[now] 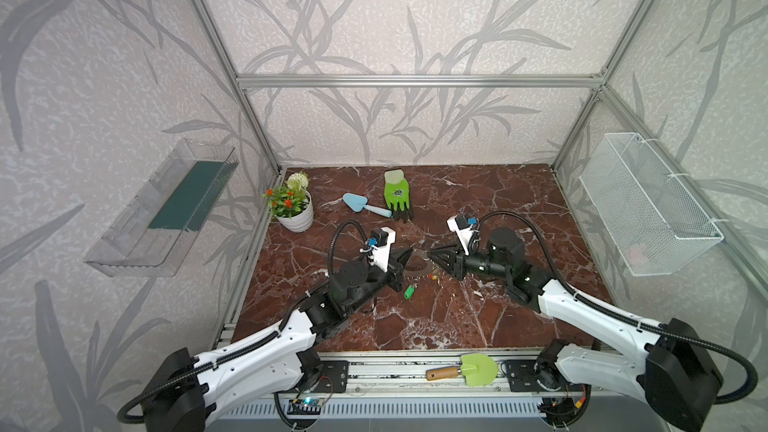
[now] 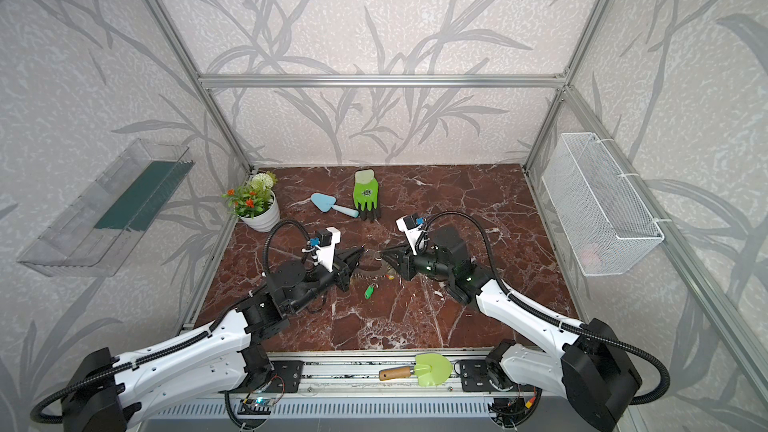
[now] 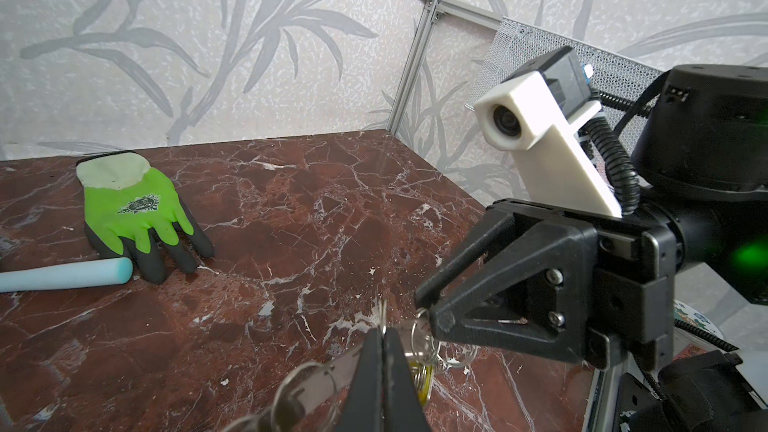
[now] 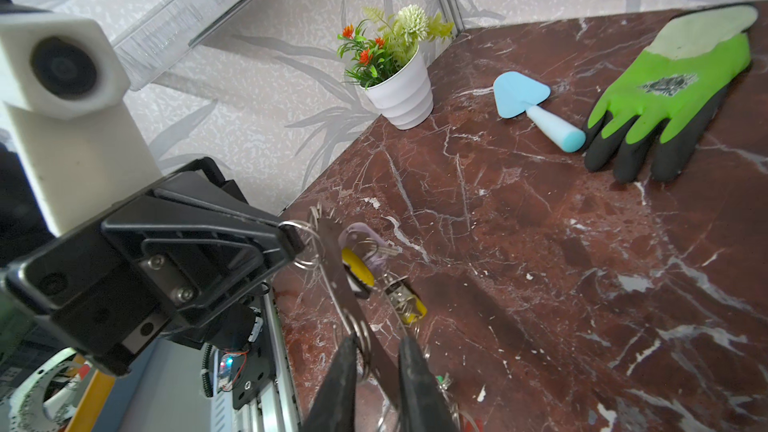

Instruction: Put the keys on the keyring

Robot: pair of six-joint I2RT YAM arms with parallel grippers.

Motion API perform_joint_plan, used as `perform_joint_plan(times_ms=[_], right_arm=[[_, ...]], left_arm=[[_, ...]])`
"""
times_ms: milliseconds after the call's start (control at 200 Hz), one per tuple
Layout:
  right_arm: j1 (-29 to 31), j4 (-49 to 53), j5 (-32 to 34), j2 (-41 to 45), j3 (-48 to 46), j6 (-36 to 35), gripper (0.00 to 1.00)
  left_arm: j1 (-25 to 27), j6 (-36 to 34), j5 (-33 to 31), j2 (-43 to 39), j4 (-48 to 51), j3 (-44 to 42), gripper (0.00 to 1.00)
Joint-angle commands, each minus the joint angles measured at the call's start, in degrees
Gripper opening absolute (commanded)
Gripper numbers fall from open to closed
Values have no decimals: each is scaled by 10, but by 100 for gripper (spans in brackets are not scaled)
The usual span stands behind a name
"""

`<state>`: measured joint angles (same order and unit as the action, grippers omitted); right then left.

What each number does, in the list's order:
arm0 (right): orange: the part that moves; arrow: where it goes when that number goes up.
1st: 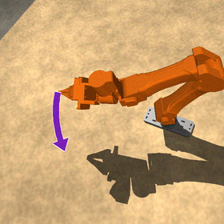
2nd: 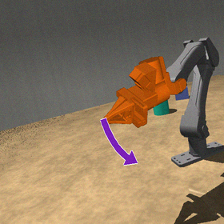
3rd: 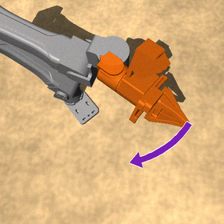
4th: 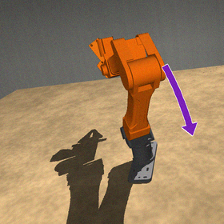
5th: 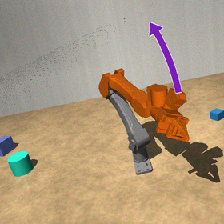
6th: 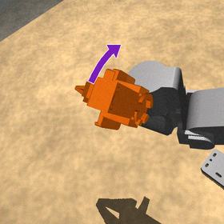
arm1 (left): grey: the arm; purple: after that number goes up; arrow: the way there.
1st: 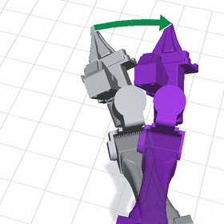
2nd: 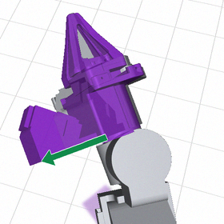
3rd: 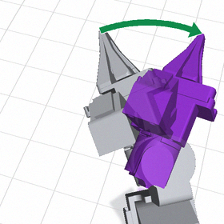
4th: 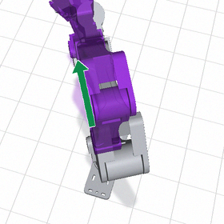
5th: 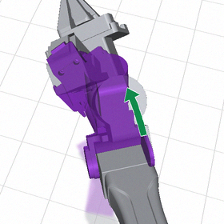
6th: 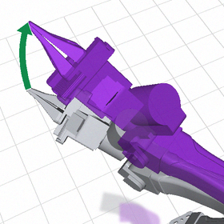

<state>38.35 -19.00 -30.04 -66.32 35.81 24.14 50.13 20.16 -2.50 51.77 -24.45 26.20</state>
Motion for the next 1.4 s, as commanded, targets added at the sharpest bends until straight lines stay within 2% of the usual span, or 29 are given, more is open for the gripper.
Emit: perform_joint_plan(times_ms=[0, 200, 545, 695, 890, 1205, 1395], right_arm=[[8, -19, -14, -5, 0, 3, 14], [16, -19, -17, 0, 2, 4, 0], [18, -1, 8, 31, -6, -2, 0], [18, 29, 45, 48, -5, -24, 0], [19, 45, 50, 45, 1, -33, 0], [21, 53, 70, 50, -1, -43, 11], [21, 75, 99, 66, 7, -62, 30]], left_arm=[[-2, 32, -17, -2, -57, 0, 0], [-2, 63, -24, 3, -62, -2, 0], [-2, 89, -38, 6, -20, 12, 0], [-2, 87, -28, -2, 54, 39, 0], [-6, 85, -1, -7, 167, 89, 0], [-26, 97, 64, 57, 373, 213, 0], [-41, 70, 111, 97, 460, 278, 0]])
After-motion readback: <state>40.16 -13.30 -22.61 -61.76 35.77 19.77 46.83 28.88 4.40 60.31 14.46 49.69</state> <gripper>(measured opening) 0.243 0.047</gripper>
